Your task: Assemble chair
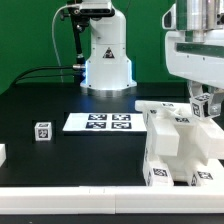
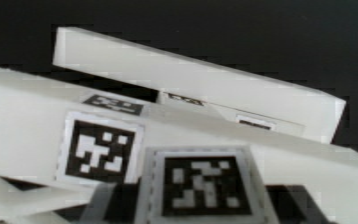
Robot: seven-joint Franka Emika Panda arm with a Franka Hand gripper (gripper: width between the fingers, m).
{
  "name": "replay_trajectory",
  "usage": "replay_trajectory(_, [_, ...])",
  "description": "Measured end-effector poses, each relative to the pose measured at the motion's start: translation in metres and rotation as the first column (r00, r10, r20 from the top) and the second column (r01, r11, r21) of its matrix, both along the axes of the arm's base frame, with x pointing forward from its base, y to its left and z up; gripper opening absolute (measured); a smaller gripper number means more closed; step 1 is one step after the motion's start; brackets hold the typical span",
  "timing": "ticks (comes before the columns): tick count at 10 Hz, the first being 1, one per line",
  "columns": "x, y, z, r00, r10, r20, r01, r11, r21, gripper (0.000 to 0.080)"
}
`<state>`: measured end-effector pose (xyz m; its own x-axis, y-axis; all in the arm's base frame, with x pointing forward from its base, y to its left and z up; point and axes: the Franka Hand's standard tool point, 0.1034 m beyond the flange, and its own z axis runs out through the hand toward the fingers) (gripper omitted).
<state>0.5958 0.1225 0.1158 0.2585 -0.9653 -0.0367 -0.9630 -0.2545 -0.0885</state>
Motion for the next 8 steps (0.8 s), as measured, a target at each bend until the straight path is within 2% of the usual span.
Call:
replay_trajectory(1, [-0.0004, 0.0003, -0.0009, 1.0, 0.001, -0.001, -0.001, 1.0, 0.0, 0.0275])
replay_trajectory(2, [-0.0005, 0.0004, -0.0012, 1.0, 0.001, -0.002, -0.001, 1.0, 0.0, 0.0456])
replay_trajectory(3, [-0.0006, 0.0004, -0.0013, 1.0, 0.013, -0.001, -0.013, 1.0, -0.001, 0.0603])
replay_trajectory(4, [-0.0014, -0.0002, -0.0015, 0.993, 0.121, -0.003, -0.121, 0.993, -0.01, 0.0635])
replay_trajectory(5, [-0.0006, -0.0022, -0.0009, 0.984, 0.176, 0.001, -0.176, 0.984, -0.015, 0.0635])
replay_trajectory(6, [0.0006, -0.0066, 0.0001, 0.931, 0.364, 0.01, -0.363, 0.931, -0.031, 0.0647])
replay_trajectory(7, [0.0011, -0.0087, 0.0012, 0.831, 0.557, 0.014, -0.555, 0.83, -0.048, 0.0649])
replay_trajectory(8, [-0.0002, -0.0077, 0.0009, 0.754, 0.657, 0.005, -0.656, 0.753, -0.049, 0.0649])
